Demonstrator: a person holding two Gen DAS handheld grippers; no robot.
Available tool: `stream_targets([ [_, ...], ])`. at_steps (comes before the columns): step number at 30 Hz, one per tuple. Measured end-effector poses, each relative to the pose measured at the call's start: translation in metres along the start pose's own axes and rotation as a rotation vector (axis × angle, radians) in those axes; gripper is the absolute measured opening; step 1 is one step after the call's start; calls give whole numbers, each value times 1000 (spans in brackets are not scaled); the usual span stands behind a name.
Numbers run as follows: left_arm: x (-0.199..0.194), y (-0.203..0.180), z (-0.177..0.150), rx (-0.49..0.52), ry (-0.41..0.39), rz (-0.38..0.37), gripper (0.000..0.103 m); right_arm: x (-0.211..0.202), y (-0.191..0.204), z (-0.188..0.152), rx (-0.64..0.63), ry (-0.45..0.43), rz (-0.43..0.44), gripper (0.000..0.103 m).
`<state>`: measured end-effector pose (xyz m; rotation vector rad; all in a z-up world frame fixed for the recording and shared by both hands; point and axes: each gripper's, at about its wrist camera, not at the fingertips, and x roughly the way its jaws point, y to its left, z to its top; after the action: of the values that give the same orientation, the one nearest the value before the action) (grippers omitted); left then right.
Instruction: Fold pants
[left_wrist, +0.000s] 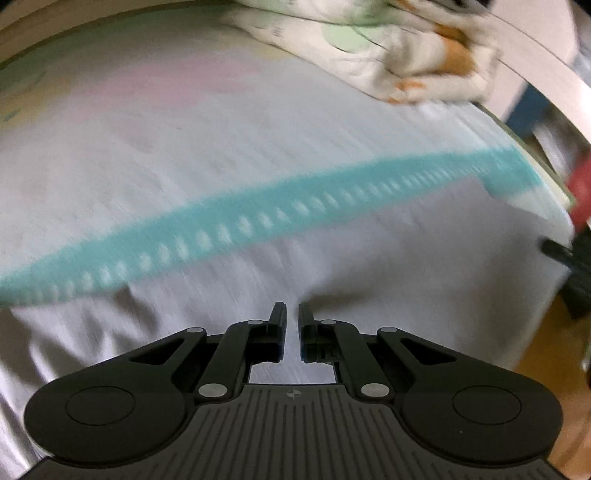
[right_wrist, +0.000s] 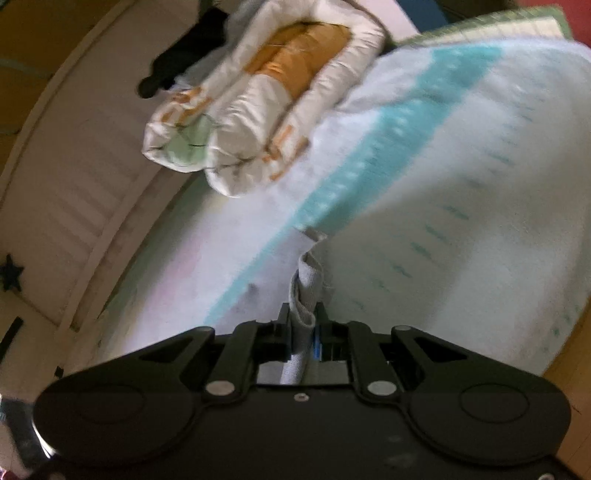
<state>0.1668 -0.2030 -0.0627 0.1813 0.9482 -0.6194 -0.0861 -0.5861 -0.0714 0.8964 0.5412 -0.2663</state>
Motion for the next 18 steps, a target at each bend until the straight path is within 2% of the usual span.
stream_targets([
  [3,22,7,13,-15,30,37,7,2,22,10,-50,25,1,12],
  [4,30,8,14,-14,64,34,7,3,30,14,-71,34,0,12],
  [7,30,9,20,-17,75,27,7,8,52,25,-122,67,-4,12],
  [11,2,7,10,20,8,43,7,17,82,38,-206,105,-17,12],
  [13,-11,3,-6,58,-3,11,7,20,97,41,-243,118,-16,12],
  [16,-21,-3,-33,84,9,-84,7,23,121,45,-299,139,-2,12],
  [18,-17,-8,-50,109,37,-104,7,23,141,47,-346,151,4,12],
])
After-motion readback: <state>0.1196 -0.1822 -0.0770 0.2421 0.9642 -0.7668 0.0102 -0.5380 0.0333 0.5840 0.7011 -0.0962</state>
